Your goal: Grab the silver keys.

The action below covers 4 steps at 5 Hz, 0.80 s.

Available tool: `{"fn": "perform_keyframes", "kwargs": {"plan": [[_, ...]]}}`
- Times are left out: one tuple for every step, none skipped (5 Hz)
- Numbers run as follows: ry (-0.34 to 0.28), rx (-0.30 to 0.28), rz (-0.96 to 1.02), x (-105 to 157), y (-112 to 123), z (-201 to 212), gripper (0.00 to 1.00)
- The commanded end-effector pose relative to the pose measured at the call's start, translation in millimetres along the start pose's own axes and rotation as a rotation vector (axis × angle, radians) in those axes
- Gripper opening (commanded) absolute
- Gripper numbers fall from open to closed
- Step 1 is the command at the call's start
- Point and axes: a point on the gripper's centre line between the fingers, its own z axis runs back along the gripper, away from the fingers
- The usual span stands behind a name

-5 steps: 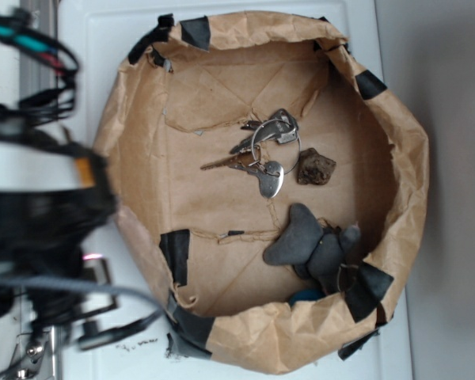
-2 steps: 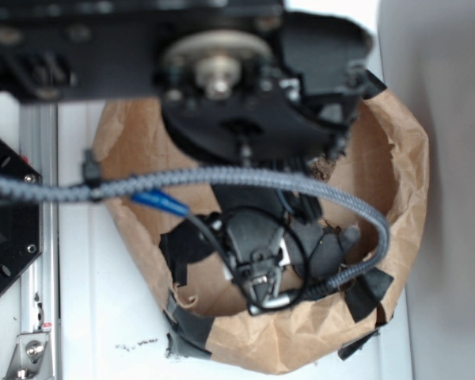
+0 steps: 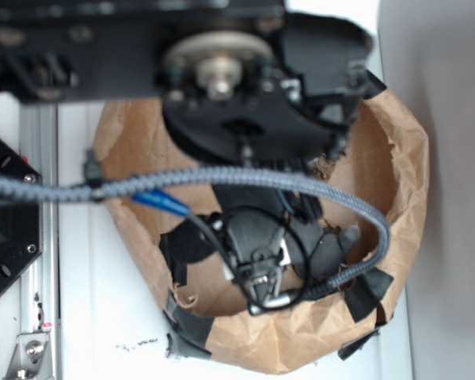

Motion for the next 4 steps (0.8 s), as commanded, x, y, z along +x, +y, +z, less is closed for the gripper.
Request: {"fn": "perform_keyframes", "kwargs": {"plan": [[-0.115,-0.073,0.091,19,21,-20,1.0],[-0.153,-0.075,0.157,24,30,-45,1.0],[-0.14,-0.048,0.225,24,38,-64,1.0],[-0.143,-0.024,0.315,22,44,-79,1.0]]}}
